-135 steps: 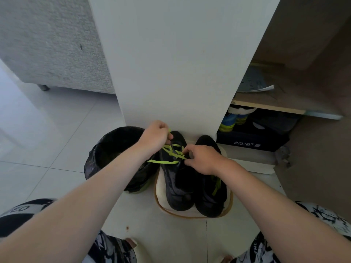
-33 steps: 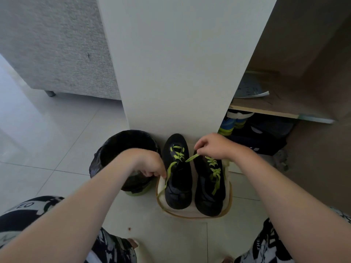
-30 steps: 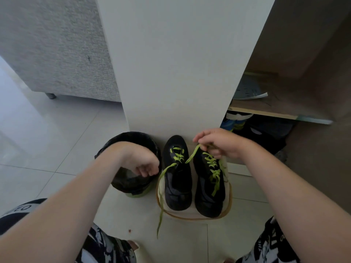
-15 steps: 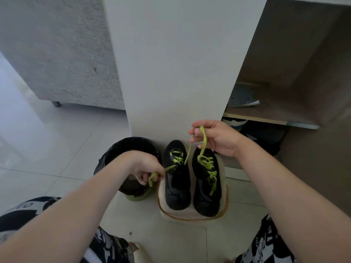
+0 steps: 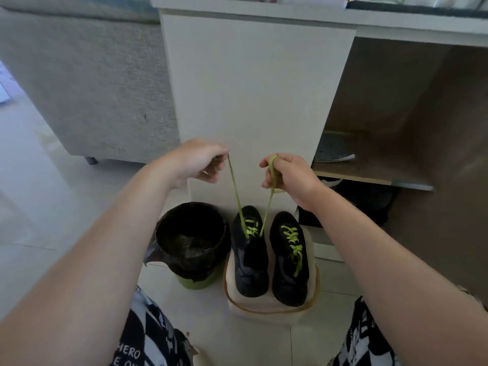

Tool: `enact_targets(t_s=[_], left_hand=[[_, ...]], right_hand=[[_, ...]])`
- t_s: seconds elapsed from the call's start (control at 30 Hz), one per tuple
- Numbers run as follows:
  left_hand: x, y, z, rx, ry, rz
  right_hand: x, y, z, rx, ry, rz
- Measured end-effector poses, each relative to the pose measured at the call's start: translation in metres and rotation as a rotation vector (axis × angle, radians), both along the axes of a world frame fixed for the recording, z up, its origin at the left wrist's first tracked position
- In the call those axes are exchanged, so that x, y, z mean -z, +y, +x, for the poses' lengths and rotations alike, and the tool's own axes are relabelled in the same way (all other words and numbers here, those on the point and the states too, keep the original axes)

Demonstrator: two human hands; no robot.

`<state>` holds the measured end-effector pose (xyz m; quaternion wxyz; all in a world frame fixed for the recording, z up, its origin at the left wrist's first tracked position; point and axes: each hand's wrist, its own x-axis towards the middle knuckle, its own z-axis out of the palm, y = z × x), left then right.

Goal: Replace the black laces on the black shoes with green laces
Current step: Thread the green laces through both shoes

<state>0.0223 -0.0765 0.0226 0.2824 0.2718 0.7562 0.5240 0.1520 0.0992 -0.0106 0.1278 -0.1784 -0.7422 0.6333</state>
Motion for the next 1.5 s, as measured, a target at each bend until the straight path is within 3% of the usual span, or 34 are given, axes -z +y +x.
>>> enact_targets(t_s=[0.2,0.4,0.7,0.77,0.8,0.87,0.9,1.0,1.07,1.13,1.2,1.27,1.37,1.5], left_hand=[[-0.015,0.019,0.014,-0.081,0.173,0.157],[-0.031,0.037,0.021,-0.164,-0.104,0.433],[-0.043,0.044,0.037,-0.13,-0.227,0.472],[-0.037,0.04,0.034,-0.142,-0.123,0.322],[-0.033,0.036,0.033,-0.111,-0.006,0.157],[-0.017,0.027,0.029,0.058,0.217,-0.313],[-0.005,0.024,0.028,0.167,0.239,-0.535],[0.033,0.016,0.022,0.343,0.032,-0.969],[0.061,0.016,0.016,0.38,-0.092,-1.086],[0.087,0.02,0.009,0.469,-0.1,-1.133],[0.112,0.027,0.003,0.502,0.046,-1.084],[0.135,0.038,0.0,0.427,0.232,-0.881],[0.161,0.049,0.003,0.341,0.615,-0.606],[0.186,0.053,0.002,0.405,0.717,-0.49]], right_hand=[[-0.042,-0.012,-0.008,0.089,0.082,-0.079],[-0.065,-0.006,-0.002,0.017,-0.01,-0.014],[-0.082,-0.004,0.001,0.033,-0.048,0.015],[-0.077,0.005,0.003,0.0,-0.073,0.036],[-0.071,0.01,0.004,-0.016,-0.128,0.076],[-0.054,0.021,0.009,-0.076,-0.329,0.203],[-0.045,0.026,0.013,-0.132,-0.454,0.292],[-0.018,0.031,0.02,-0.325,-0.819,0.535],[-0.001,0.029,0.018,-0.398,-0.996,0.63],[0.014,0.029,0.01,-0.414,-1.028,0.709],[0.029,0.029,0.001,-0.376,-0.918,0.863],[0.047,0.027,-0.007,-0.356,-0.773,0.966],[0.083,0.02,-0.014,-0.4,-0.703,0.874],[0.13,0.016,-0.019,-0.411,-0.646,0.884]])
